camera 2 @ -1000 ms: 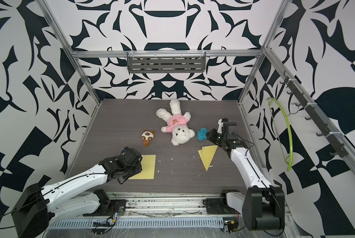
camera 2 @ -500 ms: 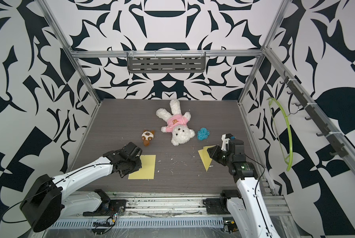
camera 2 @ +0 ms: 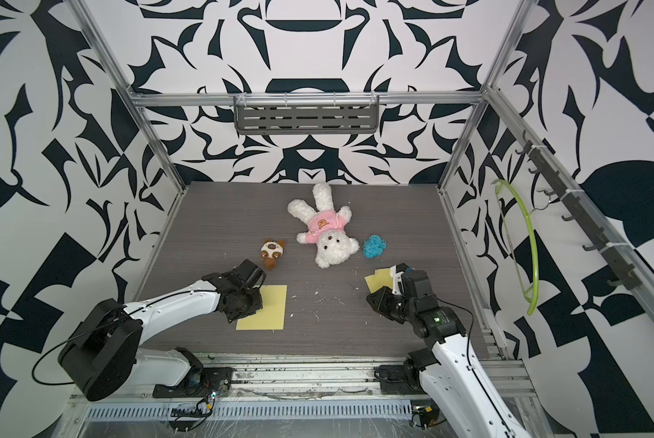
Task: Fold the square paper diagonally
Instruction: Move the paper to the center of the board.
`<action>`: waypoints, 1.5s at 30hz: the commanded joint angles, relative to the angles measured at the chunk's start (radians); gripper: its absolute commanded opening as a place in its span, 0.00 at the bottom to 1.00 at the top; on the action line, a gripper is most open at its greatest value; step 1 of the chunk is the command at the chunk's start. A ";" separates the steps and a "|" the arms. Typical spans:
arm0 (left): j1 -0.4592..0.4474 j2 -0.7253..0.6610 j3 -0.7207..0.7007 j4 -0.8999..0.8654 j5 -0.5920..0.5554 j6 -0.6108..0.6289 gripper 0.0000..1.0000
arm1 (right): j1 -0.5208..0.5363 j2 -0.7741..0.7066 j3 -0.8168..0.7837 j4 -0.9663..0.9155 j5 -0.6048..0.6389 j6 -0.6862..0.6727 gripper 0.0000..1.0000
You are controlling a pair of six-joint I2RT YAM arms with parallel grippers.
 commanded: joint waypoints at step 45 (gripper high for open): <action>-0.160 0.233 0.381 0.083 0.110 -0.026 0.24 | 0.838 0.312 0.019 0.254 0.662 0.908 0.43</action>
